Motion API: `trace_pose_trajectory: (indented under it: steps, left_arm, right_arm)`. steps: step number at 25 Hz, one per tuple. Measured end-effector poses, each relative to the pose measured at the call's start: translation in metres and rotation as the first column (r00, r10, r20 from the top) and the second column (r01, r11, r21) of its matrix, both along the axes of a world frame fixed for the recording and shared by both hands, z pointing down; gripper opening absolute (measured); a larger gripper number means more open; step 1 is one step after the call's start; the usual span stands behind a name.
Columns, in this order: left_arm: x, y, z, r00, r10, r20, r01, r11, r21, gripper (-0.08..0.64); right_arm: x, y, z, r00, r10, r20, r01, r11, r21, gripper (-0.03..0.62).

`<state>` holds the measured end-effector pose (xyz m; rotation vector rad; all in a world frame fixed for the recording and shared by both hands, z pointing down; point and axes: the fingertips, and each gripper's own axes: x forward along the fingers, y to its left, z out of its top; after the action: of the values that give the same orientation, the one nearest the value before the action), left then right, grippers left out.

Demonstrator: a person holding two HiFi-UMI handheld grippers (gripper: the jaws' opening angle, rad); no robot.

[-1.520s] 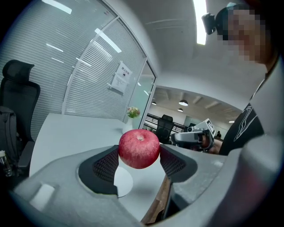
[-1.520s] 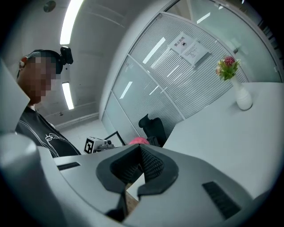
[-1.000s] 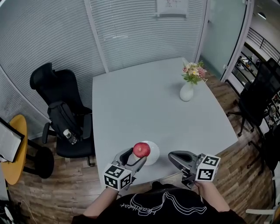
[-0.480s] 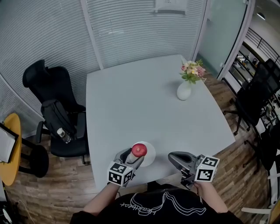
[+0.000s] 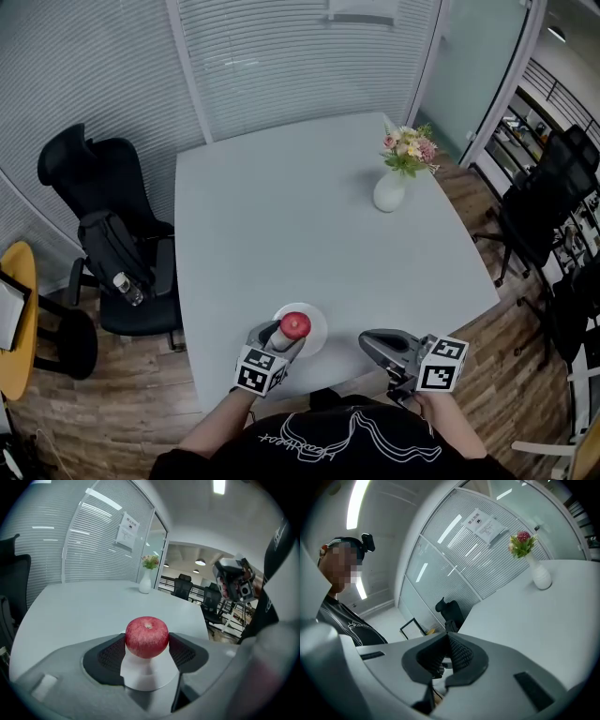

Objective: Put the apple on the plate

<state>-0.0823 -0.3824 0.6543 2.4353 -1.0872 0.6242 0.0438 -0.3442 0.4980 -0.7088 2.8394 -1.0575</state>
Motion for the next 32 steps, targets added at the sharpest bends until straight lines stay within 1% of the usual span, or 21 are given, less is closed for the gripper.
trace_pose_trajectory:
  steps: [5,8,11,18,24,29,32]
  left_arm:
    - [0.004,0.001,0.013,1.000,0.019,0.019,-0.019,1.000,-0.001,0.299]
    - [0.003,0.001,0.020,1.000,0.018,0.026,-0.018,1.000,-0.010,0.298]
    - [0.003,0.000,0.024,1.000,0.009,0.022,-0.009,1.000,-0.012,0.299]
    - [0.004,-0.002,0.024,0.999,0.024,0.029,-0.024,1.000,0.007,0.299]
    - [0.005,0.001,0.029,0.997,0.044,0.067,-0.046,0.999,0.029,0.299]
    - [0.005,0.002,0.020,0.997,0.044,0.056,-0.047,0.998,0.053,0.331]
    - [0.003,0.006,0.003,0.998,0.038,0.048,-0.042,0.996,0.082,0.336]
  right_arm:
    - [0.001,0.002,0.004,1.000,0.000,0.000,0.000,1.000,-0.012,0.008]
    - [0.001,0.004,0.006,1.000,-0.003,0.001,0.003,1.000,-0.021,0.008]
    - [-0.001,0.008,0.008,1.000,-0.026,0.011,0.027,0.999,-0.031,0.008]
    - [-0.003,0.010,0.012,0.999,-0.036,0.002,0.036,0.999,-0.038,0.008]
    - [-0.006,0.013,0.012,0.999,-0.036,0.001,0.036,0.999,-0.040,0.008]
    - [-0.004,0.018,0.011,1.000,-0.030,-0.007,0.029,0.999,-0.034,0.008]
    - [-0.005,0.023,0.007,0.999,-0.030,-0.025,0.029,0.999,-0.012,0.008]
